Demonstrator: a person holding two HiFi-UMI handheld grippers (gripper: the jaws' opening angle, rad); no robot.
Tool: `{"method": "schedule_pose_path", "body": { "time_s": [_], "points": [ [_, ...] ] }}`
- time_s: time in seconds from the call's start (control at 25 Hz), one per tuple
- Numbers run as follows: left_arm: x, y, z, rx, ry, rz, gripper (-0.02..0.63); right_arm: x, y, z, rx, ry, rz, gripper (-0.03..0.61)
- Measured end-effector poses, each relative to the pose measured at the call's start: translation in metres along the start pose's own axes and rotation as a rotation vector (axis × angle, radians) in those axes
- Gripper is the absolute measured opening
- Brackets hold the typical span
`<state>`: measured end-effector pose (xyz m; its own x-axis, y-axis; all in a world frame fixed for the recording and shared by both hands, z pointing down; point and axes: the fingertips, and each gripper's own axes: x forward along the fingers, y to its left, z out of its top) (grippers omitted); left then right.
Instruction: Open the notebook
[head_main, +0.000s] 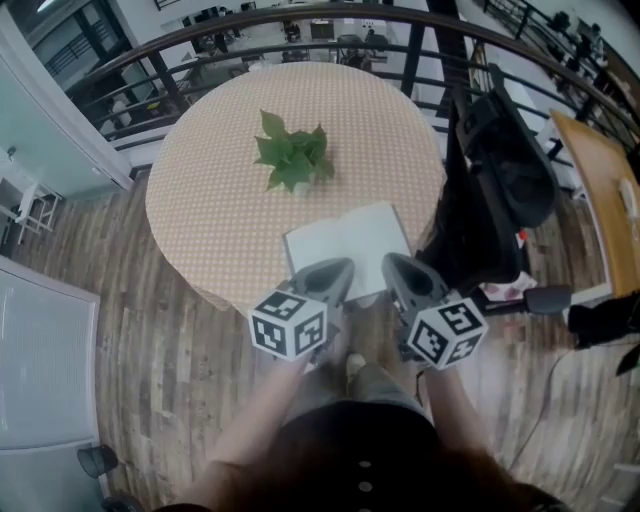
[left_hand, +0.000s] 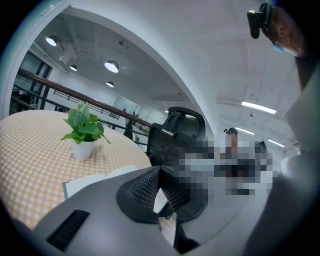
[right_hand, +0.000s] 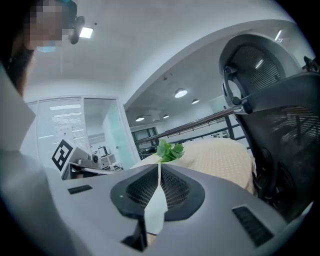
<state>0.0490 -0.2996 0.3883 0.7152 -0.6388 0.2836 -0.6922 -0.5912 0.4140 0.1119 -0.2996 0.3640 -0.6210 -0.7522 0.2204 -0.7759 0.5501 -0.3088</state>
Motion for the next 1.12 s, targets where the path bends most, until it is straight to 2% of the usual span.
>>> {"method": "schedule_pose_path", "body": {
  "time_s": [0.16,0.44,0.64,0.84,1.12],
  "points": [
    [-0.003,-0.003,0.006,-0.005,-0.025,-0.005,0.008,0.002,0.014,-0.003,-0.042,0.028,0.050,0.017],
    [-0.007,-0.010,0.013,0.011,-0.046,-0.013,0.008,0.000,0.016,-0.005,-0.104,0.080,0.041,0.012],
    [-0.004,-0.012,0.009,0.010,-0.040,-0.005,0.008,-0.002,0.006,-0.004,-0.081,0.073,0.007,0.012],
    [0.000,-0.014,0.002,0.043,-0.010,0.015,0.008,-0.003,0.001,-0.007,-0.087,0.080,0.000,0.011],
    [0.005,-0.014,-0.005,0.026,-0.002,0.030,0.009,0.000,-0.005,-0.010,-0.101,0.097,0.002,0.011]
  ]
}}
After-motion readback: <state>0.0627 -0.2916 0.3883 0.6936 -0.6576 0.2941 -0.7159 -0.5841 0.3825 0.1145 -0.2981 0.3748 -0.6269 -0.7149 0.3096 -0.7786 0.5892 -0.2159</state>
